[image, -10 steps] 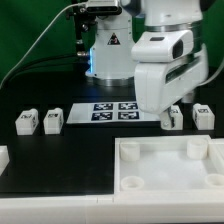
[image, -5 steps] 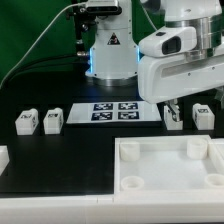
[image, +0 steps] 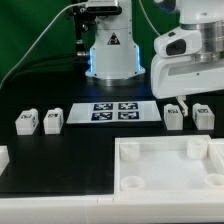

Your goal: Assemble one leg

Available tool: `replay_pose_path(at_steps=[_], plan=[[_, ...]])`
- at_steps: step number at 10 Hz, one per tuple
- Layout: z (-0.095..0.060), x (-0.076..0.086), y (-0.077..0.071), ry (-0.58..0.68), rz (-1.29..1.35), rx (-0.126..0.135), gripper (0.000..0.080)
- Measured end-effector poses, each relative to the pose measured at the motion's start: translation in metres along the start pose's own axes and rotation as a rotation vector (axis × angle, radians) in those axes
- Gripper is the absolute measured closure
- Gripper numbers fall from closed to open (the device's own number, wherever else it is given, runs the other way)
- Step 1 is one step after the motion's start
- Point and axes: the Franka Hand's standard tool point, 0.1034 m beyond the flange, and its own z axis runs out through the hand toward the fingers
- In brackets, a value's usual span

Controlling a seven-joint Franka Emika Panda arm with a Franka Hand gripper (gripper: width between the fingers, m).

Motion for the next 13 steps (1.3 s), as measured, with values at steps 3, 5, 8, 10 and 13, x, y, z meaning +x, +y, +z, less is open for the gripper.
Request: replay_pose_path(at_steps=[3,5,8,10,13], plan=[[-0.004,-0.017,-0.002,-0.279,0.02,-0.033,0.0151],[-0.007,-0.024,-0.004,-0.502,0.025,-0.051,0.0151],[0.0,-0.024,-0.004,-0.734,0.031,-0.06,0.0151],[0.005,-0.023,-0.004,-0.835,0.031,-0.062,0.0151],[0.016,-0.035,-0.009,-0.862,0.039,-0.079,0.0151]])
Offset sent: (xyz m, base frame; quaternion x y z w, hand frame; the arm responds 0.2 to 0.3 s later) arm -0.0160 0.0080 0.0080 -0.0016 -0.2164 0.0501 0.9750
